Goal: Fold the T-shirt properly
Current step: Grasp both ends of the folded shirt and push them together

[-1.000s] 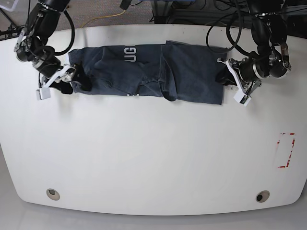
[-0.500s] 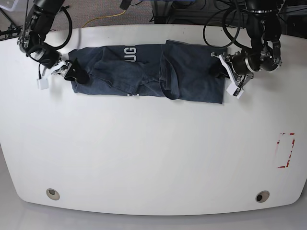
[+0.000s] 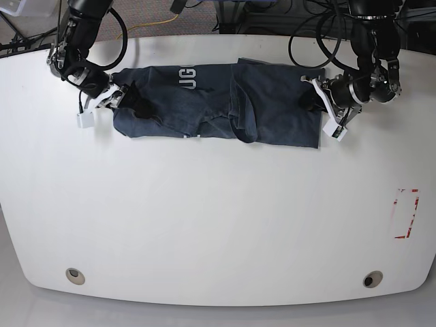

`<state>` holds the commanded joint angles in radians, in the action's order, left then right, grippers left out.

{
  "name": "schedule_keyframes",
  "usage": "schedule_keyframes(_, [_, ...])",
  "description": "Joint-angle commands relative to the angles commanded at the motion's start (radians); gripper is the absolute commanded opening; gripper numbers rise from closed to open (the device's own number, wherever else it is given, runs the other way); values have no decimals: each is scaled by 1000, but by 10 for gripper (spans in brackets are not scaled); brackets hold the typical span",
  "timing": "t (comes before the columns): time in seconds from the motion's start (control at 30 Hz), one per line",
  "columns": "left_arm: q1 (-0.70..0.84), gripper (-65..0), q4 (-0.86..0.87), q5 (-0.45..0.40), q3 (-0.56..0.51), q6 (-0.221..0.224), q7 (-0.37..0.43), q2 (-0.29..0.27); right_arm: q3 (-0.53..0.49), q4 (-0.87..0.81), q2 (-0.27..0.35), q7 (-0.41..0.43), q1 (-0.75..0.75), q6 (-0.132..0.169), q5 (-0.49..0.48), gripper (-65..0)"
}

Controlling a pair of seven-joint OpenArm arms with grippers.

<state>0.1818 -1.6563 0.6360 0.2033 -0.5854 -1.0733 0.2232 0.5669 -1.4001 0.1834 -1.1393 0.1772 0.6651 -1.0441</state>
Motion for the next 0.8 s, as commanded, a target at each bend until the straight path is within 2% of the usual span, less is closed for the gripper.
schedule_keyframes(0.13, [-2,-596,2,0,-3,2,0,-2,2,-46,5,0,-15,-2,0,-526])
schedule_keyframes(0.17, [-2,-594,2,0,-3,2,0,-2,5,-66,6,0,-17,-5,0,-604])
schedule_keyframes(0.2, [-3,-594,2,0,-5,2,0,-2,5,-81,6,0,-17,-15,0,-650])
schedule_keyframes(0.3, [-25,-594,3,-2,-5,2,0,-3,3,-163,8,0,-17,-110,0,-650])
schedule_keyframes(0.37, [-34,-594,5,-2,-5,2,0,-3,2,-238,2,-8,-14,-143,-2,-650])
schedule_keyframes(0.47, [-37,-594,5,-2,-14,2,2,-11,-23,-324,-5,-29,-12,-160,-8,-650])
schedule_keyframes(0.6, [-54,-594,5,-2,-26,3,2,-31,-72,-439,-51,-60,-14,-160,-9,-650])
schedule_keyframes(0.7, [-68,-576,20,-3,-44,3,2,-51,-143,-503,-120,-61,-18,-160,-9,-650])
schedule_keyframes(0.8, [-71,-571,37,-26,-49,3,2,-75,-233,-519,-163,-61,-32,-161,-9,-650])
